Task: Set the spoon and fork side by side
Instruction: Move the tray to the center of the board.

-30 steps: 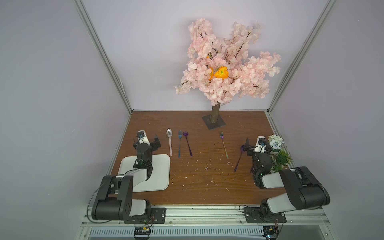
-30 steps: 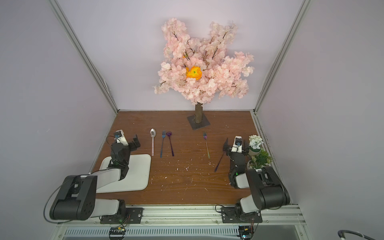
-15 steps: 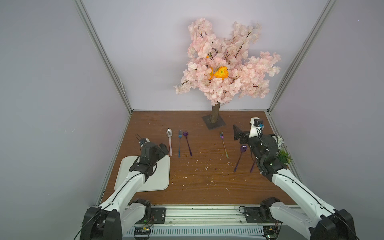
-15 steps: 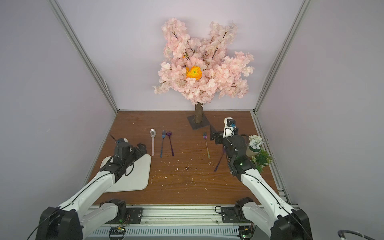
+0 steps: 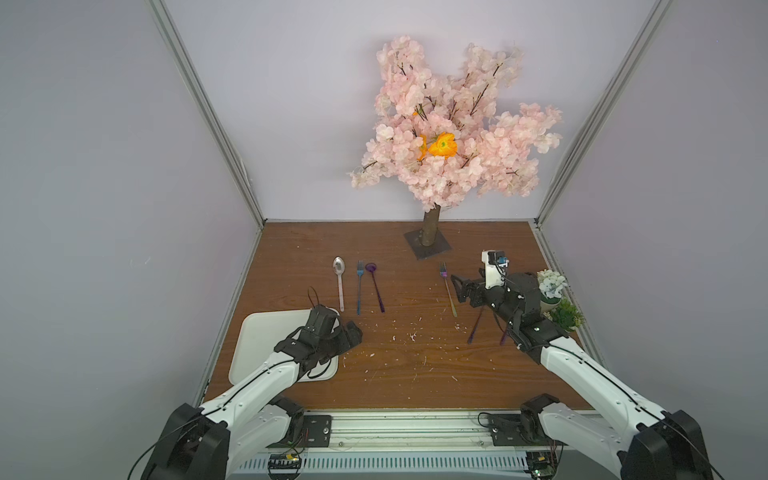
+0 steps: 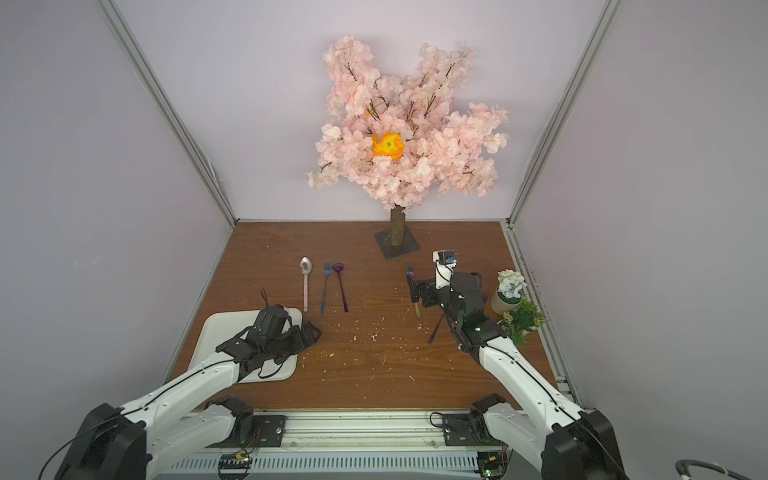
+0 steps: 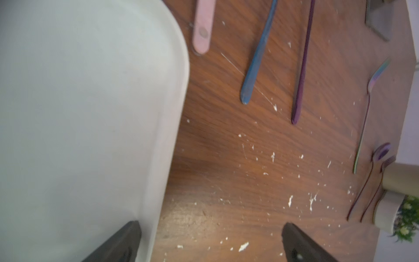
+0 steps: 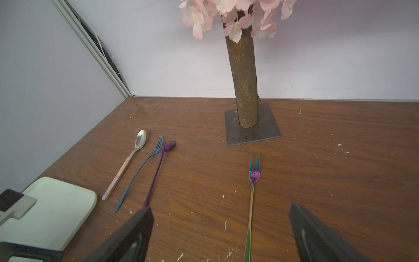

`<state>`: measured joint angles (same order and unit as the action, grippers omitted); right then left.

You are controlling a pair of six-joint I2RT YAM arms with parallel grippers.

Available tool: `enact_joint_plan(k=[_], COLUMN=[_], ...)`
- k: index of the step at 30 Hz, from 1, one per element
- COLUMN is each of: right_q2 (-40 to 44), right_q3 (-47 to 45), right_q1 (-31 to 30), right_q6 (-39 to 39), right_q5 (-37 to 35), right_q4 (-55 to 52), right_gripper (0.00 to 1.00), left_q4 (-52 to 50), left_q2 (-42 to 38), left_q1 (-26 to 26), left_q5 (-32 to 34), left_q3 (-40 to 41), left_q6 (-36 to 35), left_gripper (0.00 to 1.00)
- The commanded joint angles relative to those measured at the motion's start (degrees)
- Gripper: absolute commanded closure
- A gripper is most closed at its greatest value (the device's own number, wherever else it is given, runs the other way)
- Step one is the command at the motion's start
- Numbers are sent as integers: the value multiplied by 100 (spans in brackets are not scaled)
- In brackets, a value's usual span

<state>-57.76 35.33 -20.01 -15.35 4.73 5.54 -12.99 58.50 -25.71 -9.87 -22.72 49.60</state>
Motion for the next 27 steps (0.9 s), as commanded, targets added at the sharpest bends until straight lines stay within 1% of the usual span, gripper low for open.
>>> enact_joint_plan(k=[1, 4, 8, 10, 12, 14, 15, 18, 20, 22, 23, 25, 27], right_q2=[23, 48, 14, -24, -82, -179, -258, -415, -474, -465, -446, -370, -323], right_q3=[46, 40, 132, 145, 120, 70, 42, -11, -25, -70, -104, -209, -276], right_q1=[-13, -12, -12, -12, -12, -12, -25, -142, -279, -415, -489, -633, -832], right_q6=[-106, -187, -263, -315, -395, -486, -571, -663, -659, -638, -640, -665, -670], right_q5=[-44, -134, -276, -279, -172, 77, 257, 446, 512, 512, 511, 518, 507], right_q4=[-35, -83, -271, -285, -222, -147, -144, -329, -545, -736, -811, -905, -972], right_gripper=[3, 3, 5, 6, 8, 11, 13, 15, 17, 17, 18, 17, 17], left_q4=[-142, 224, 790, 1159, 1762, 2284, 2419, 2414, 2190, 1639, 1242, 626, 292], left_q2=[116, 137, 435, 737, 1153, 1660, 2013, 2582, 2696, 2698, 2664, 2543, 2338], left_q1=[-330, -653, -1521, -1940, -2224, -2410, -2497, -2565, -2566, -2562, -2546, -2329, -1790], left_q5=[-579, -948, -1279, -1321, -1488, -1658, -1742, -1966, -2035, -1928, -1706, -1319, -1230], left_q3=[241, 353, 215, 59, -132, -474, -812, -1552, -1978, -2387, -2582, -2720, -2576], left_q6=[153, 355, 658, 823, 972, 1001, 926, 574, 270, -173, -396, -724, -855], left_gripper=[0, 0, 0, 1, 0, 0, 0, 0, 1, 0, 0, 1, 0])
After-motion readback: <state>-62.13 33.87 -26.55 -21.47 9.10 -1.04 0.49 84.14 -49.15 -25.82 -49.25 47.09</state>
